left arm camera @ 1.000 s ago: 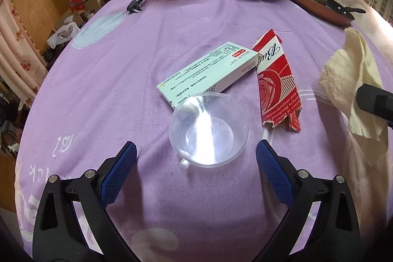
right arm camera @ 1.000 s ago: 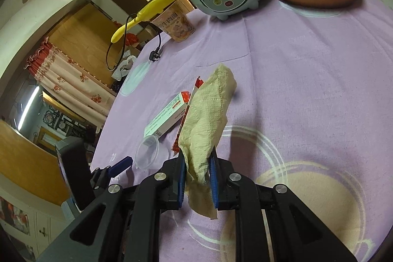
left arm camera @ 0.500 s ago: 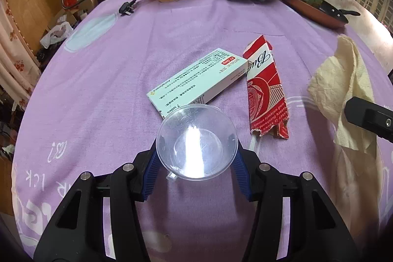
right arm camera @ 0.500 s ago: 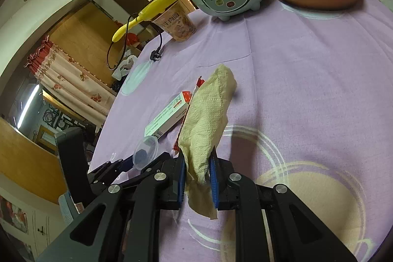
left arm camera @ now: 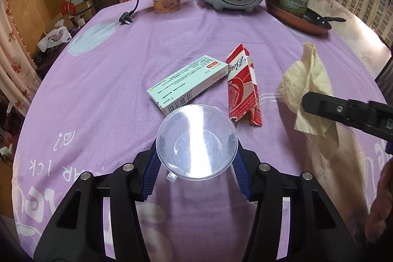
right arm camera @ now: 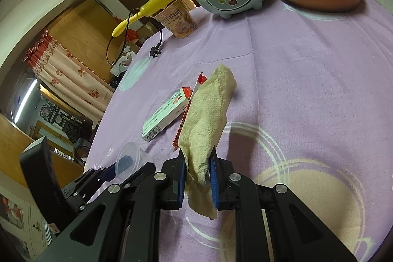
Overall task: Collect trash
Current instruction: 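Lift and carry the plastic cup and paper towel over the red basket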
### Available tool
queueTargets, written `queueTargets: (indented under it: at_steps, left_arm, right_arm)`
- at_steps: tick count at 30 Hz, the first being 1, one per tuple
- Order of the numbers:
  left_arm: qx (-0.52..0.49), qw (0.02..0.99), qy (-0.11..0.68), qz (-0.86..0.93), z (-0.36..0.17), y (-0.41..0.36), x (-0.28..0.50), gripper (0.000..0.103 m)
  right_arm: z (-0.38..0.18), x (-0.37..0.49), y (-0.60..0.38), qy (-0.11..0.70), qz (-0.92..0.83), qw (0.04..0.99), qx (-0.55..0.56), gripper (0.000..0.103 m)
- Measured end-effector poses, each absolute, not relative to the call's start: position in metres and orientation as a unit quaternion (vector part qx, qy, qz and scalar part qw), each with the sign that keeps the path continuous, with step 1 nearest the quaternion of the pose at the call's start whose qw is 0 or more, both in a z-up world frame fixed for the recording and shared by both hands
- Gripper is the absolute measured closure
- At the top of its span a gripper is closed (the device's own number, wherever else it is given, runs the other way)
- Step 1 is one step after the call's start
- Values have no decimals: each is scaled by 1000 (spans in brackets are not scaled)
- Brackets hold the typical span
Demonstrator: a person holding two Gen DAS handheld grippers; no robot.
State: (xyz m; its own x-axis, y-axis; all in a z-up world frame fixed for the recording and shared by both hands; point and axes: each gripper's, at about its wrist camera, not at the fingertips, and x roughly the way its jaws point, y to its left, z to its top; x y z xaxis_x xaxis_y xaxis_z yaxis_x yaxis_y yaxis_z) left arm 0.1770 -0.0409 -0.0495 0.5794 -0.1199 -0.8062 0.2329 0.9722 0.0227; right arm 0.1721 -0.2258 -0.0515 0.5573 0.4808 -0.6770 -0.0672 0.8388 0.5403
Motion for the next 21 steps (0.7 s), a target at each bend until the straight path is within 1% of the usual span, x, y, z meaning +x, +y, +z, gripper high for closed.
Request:
queueTargets:
  at_steps: [13, 21]
  left_arm:
    - [18, 895, 433, -106, -33, -7, 112, 50]
    - [5, 905, 413, -102, -15, 17, 70, 50]
  right_arm:
    - [-53, 172, -221, 442, 148, 859, 213, 85]
    - [-45, 158, -206, 451, 148, 863, 172, 85]
